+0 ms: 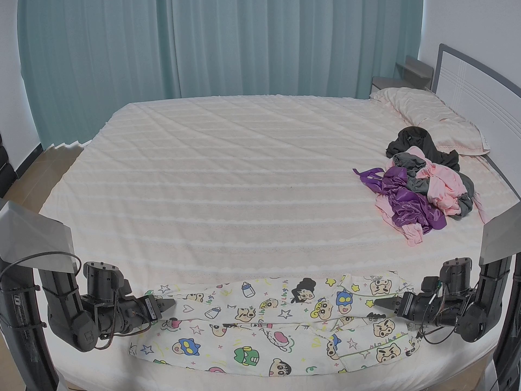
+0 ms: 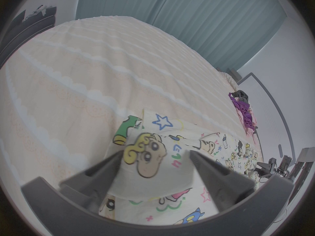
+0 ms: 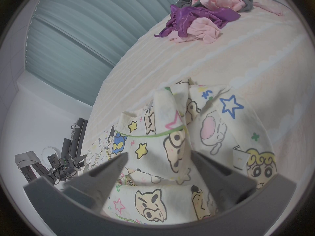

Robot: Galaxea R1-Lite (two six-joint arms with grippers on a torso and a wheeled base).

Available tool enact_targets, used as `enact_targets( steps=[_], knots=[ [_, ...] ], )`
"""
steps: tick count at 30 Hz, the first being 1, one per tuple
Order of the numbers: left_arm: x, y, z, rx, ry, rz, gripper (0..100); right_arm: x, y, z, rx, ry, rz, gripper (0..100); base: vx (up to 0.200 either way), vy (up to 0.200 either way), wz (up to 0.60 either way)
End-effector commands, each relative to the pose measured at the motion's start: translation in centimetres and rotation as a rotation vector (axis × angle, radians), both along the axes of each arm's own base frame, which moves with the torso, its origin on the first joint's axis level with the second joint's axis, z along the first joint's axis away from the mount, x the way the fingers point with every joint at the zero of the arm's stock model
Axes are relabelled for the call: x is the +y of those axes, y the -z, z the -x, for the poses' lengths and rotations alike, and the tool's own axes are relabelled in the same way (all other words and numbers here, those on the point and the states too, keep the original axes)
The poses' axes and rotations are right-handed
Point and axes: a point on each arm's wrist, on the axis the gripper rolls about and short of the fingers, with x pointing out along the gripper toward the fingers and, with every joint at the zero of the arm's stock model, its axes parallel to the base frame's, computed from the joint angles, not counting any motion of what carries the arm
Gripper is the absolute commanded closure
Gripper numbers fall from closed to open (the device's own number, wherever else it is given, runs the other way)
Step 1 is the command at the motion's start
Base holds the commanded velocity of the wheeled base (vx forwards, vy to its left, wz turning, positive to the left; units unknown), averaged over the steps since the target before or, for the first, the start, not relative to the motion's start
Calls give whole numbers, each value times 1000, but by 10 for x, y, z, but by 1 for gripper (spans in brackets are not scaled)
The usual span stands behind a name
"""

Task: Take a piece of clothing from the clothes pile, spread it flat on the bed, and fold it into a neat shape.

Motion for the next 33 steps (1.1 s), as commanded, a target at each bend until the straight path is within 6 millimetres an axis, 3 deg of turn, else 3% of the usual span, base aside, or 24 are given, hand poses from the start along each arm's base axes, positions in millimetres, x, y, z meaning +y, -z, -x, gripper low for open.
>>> enact_targets(
  steps=[1, 9, 22, 23, 33],
  knots=[
    [2, -4, 9, -7, -1, 9, 0, -3, 3, 10, 14, 17, 12, 0, 0, 0, 0],
    [17, -14, 12, -74, -79, 56, 0, -4, 2, 19, 1, 40, 0, 0, 0, 0, 0],
    [22, -18, 4, -92, -86, 144, 0, 3, 10, -12, -59, 56, -42, 0, 0, 0, 0],
    [22, -18, 4, -90, -87, 144, 0, 3, 11, -13, -59, 56, -42, 100, 0, 0, 0],
    [22, -15, 4, -77, -87, 141, 0, -2, 7, -7, -51, 77, -42, 100, 0, 0, 0]
  ],
)
